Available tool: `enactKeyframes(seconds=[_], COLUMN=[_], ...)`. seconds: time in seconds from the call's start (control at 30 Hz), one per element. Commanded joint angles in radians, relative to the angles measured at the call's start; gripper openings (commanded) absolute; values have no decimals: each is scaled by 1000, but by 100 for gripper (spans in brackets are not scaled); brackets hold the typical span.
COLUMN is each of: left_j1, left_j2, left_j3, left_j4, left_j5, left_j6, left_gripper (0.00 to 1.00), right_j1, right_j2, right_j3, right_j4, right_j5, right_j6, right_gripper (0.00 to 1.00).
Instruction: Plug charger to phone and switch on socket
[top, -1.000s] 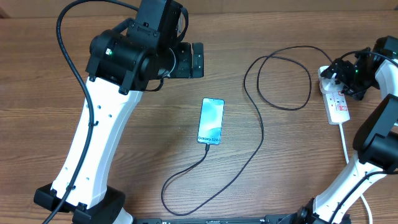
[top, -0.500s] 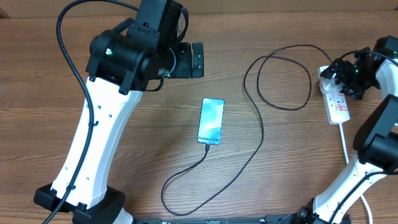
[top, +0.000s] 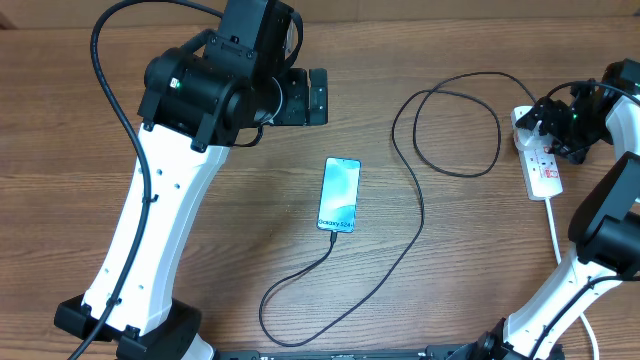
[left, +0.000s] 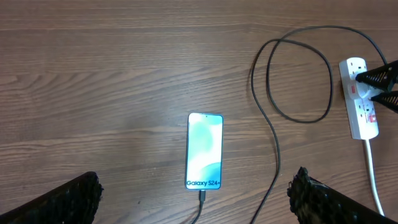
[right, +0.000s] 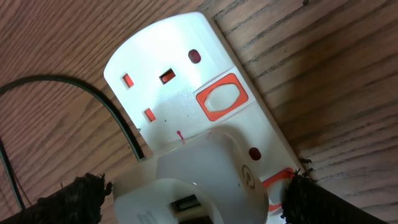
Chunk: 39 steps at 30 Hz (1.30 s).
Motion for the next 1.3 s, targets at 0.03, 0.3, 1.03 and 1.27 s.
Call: enactKeyframes(seconds=[0.03, 0.3, 1.03, 1.27], left_j1=[-1, -1, -1, -1], left_j2=[3, 3, 3, 3], left_j3=[0, 0, 0, 0], left_j4=[1, 1, 1, 1], left_j5=[-18, -18, -18, -18], left_j6=[11, 11, 11, 11], left_gripper=[99, 99, 100, 100], right_j1=[14, 14, 14, 14], right_j2=[32, 32, 32, 32], right_j3=[-13, -13, -13, -11], right_j4=[-10, -24, -50, -47], right_j5=[-60, -100, -178, -156], right_j6=[16, 13, -10, -5], right_gripper=[94, 94, 95, 93])
